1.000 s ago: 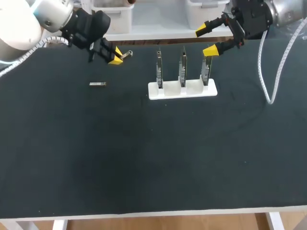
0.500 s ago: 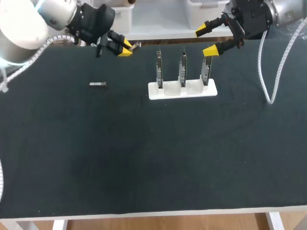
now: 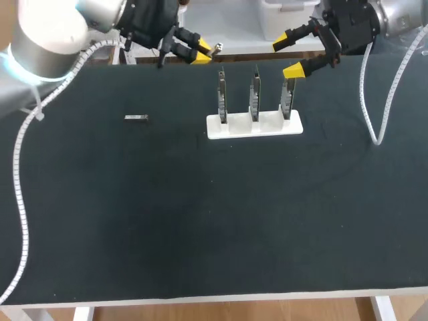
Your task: Pick up the optical module with the left hand, and insert it into the network port with the right hand.
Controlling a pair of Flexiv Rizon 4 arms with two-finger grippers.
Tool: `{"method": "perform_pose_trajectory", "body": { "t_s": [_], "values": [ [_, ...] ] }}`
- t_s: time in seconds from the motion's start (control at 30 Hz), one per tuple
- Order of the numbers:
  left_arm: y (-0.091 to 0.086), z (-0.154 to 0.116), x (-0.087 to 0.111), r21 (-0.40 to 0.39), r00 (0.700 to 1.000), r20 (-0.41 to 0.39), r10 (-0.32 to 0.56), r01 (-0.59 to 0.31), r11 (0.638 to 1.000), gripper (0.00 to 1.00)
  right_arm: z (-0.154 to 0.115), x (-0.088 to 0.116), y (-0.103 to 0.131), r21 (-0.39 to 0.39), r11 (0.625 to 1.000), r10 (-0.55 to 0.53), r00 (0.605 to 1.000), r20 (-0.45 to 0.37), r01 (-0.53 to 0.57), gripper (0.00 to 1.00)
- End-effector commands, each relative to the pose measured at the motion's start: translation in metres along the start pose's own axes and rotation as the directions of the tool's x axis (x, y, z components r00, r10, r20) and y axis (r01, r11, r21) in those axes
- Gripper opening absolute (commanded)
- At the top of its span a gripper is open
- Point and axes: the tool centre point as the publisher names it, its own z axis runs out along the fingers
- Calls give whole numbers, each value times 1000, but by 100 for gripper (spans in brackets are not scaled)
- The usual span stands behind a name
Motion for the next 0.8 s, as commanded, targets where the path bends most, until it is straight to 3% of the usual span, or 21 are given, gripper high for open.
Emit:
{"method": "perform_pose_trajectory", "body": {
  "t_s": [0.03,0.37,0.8],
  "values": [
    [7,3,-6,37,1000,-9,-13,14,999,0,0,0,3,6,1000,-1,1000,-1,1,100],
    [-10,4,-16,-3,997,-16,-79,79,997,0,0,0,3,6,1000,-1,1000,-1,1,100],
    [-1,28,-21,-43,996,61,-69,72,997,0,0,0,3,6,1000,-1,1000,-1,1,100]
  ]
}}
